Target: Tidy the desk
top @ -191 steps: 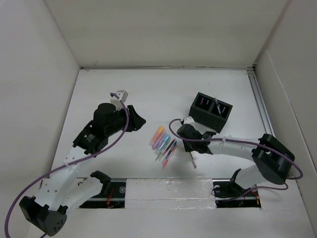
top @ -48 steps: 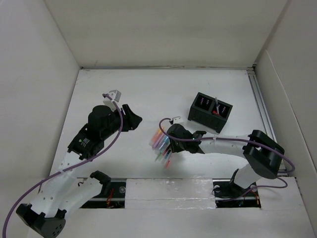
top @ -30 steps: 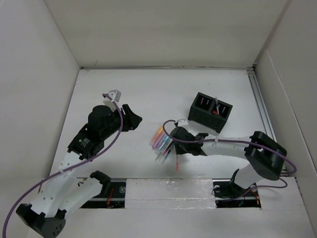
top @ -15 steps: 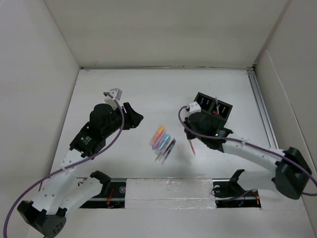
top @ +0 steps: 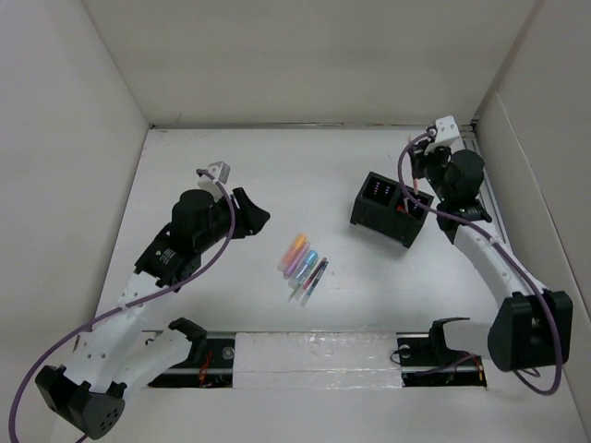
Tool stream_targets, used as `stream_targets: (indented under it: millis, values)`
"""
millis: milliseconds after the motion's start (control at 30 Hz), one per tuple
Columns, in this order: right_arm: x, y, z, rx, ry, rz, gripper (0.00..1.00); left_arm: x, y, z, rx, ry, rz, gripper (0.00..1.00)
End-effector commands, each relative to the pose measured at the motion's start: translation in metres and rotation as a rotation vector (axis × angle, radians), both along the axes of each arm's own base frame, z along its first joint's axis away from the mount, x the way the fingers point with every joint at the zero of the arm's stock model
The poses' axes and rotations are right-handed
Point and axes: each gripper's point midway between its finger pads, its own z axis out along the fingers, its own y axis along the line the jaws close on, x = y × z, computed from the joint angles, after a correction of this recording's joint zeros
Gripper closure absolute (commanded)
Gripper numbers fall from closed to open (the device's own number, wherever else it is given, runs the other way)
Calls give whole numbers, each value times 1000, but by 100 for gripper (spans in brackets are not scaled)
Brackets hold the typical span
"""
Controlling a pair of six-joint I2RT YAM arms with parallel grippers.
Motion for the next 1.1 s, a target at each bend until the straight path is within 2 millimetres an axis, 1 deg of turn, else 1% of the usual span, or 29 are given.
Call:
stream_targets:
  millis: [0, 33, 67, 133, 200, 233, 300, 333, 400, 433, 467, 533, 567, 600, 633, 667, 700, 767, 800, 833, 867, 933, 967, 1000, 1033, 1067]
  values:
    - [10, 6, 32, -43, -154, 131, 100, 5, -4, 27, -45, -67, 4, 57]
    - [13, 1, 28, -45, -150, 122, 100, 5, -3, 27, -46, -67, 6, 57]
    - [17, -9, 25, -46, -152, 99, 100, 5, -2, 27, -46, -67, 10, 57]
    - [18, -12, 11, -50, -134, 114, 100, 4, -2, 26, -47, -66, 14, 57]
    - [18, -17, 4, -43, -136, 123, 100, 4, -1, 25, -46, -63, 18, 57]
    - [14, -15, -10, -35, -114, 131, 100, 5, -1, 25, -46, -62, 20, 57]
    - [6, -14, -12, -27, -132, 138, 100, 5, -1, 26, -46, -64, 23, 57]
    - [1, -13, -26, -11, -104, 136, 100, 6, -1, 25, -44, -60, 23, 57]
    - [-7, -15, -28, 1, -109, 126, 100, 7, -2, 24, -44, -58, 21, 57]
    - [-11, -15, -37, 4, -90, 123, 100, 8, -3, 24, -43, -55, 20, 57]
    - [-13, -16, -40, 5, -78, 117, 100, 8, -3, 24, -43, -55, 20, 57]
    - [-20, -16, -41, 5, -79, 115, 100, 9, -4, 22, -38, -53, 17, 57]
    - [-24, -16, -46, 7, -65, 115, 97, 9, -5, 22, -39, -51, 13, 57]
    - [-26, -17, -46, 12, -64, 108, 77, 10, -5, 23, -37, -54, 12, 57]
    - [-31, -18, -37, 15, -84, 100, 64, 10, -5, 22, -37, -52, 12, 57]
    - [-35, -19, -37, 19, -80, 94, 55, 11, -6, 23, -38, -55, 8, 57]
    - [-37, -20, -31, 20, -90, 88, 44, 11, -7, 22, -36, -54, 6, 57]
    - [-44, -19, -21, 15, -96, 94, 38, 12, -8, 21, -34, -53, 3, 57]
    - [-46, -18, -12, 6, -105, 101, 36, 12, -8, 22, -35, -54, 1, 57]
    - [-48, -19, -11, 2, -93, 100, 36, 12, -8, 22, -35, -57, 1, 57]
    - [-56, -9, -13, 1, -62, 124, 37, 13, -8, 22, -32, -55, 0, 57]
    - [-65, 4, -18, -13, -36, 146, 50, 13, -8, 23, -32, -61, 0, 57]
    - [-72, 11, -35, -17, 36, 159, 69, 13, -7, 23, -30, -61, 5, 57]
    - [-82, 28, -41, -20, 63, 187, 79, 13, -7, 23, -25, -62, 4, 57]
    - [-90, 39, -61, -7, 127, 212, 88, 13, -6, 22, -26, -62, 6, 57]
    - [-99, 50, -81, -2, 197, 240, 95, 12, -5, 22, -25, -62, 9, 57]
